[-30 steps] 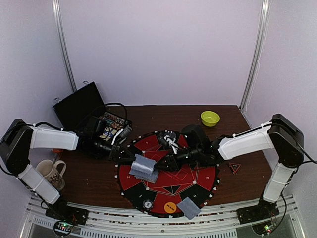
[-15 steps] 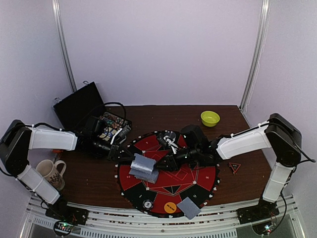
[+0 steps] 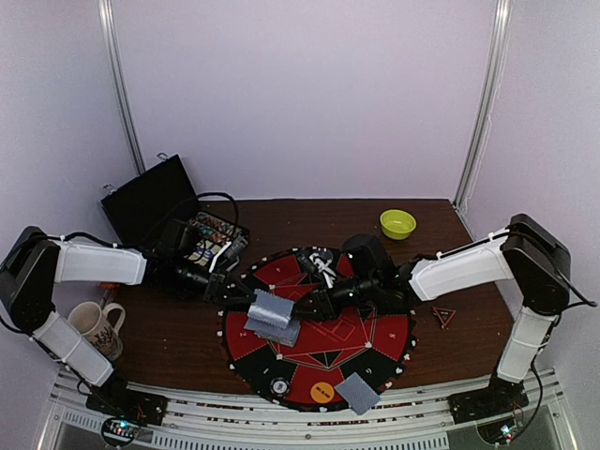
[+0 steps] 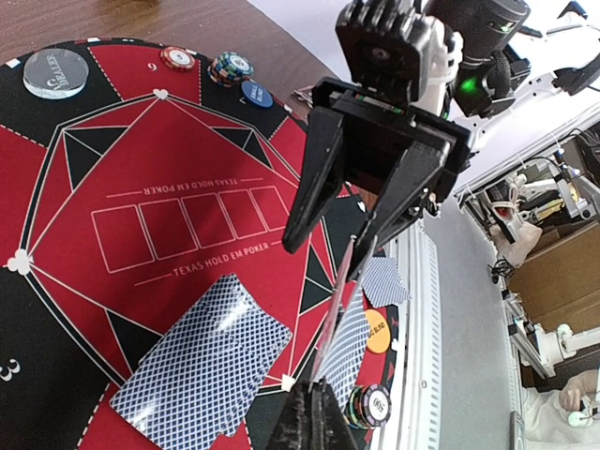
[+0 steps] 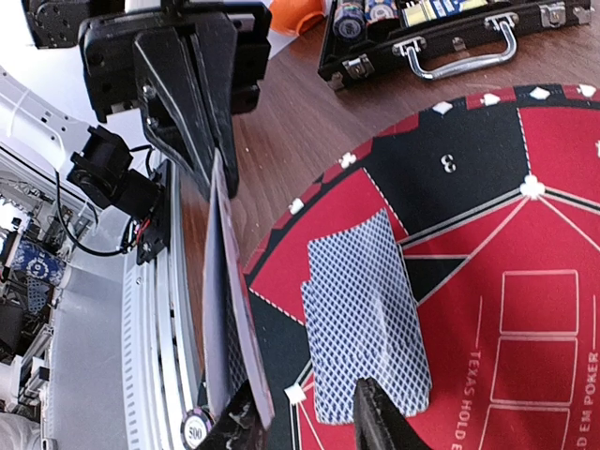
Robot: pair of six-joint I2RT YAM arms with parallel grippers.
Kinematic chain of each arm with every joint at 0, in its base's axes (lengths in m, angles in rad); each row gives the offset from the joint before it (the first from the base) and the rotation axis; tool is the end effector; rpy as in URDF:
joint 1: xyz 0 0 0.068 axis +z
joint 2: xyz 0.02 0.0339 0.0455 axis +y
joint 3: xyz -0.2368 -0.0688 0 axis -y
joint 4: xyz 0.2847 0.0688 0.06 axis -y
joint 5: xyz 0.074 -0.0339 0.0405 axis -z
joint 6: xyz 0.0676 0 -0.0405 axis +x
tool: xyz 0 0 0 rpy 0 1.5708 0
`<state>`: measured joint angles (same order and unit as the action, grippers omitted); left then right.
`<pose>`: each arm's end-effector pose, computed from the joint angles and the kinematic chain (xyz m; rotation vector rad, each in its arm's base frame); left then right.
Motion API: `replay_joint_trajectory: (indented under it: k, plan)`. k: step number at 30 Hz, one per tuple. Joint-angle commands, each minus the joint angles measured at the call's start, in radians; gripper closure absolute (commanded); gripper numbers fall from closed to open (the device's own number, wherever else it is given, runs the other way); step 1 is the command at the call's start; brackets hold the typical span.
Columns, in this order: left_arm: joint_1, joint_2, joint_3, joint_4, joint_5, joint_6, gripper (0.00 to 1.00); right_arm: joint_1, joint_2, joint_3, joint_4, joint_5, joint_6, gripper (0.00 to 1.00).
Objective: Distribute texas hold em gaming equipment
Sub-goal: Pick up the poker card from the face-down deck piles.
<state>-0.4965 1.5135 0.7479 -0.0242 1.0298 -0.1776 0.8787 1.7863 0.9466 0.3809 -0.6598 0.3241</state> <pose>0.2624 -0.2081 0.1186 0.8928 2.1827 -1.5391 0.2359 0.3495 0.1165 -1.0434 1.9707 1.3826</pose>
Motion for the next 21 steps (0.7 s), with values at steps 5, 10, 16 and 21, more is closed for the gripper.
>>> replay_joint_trajectory:
  k: [5,10,16,21]
  plan:
    - [0.000,0.013,-0.006,0.018,-0.004,-0.006,1.00,0.026,0.073,0.084,0.062,-0.058,0.035,0.81]
    - [0.001,0.051,0.008,-0.020,-0.047,-0.001,1.00,0.040,0.103,0.094,0.046,-0.084,0.037,1.00]
    - [0.037,0.185,0.046,-0.100,-0.126,-0.010,1.00,0.043,0.230,0.228,-0.108,-0.026,0.025,1.00]
    - [0.050,0.238,0.067,-0.110,-0.134,-0.009,0.99,0.044,0.272,0.251,-0.114,-0.010,0.020,1.00]
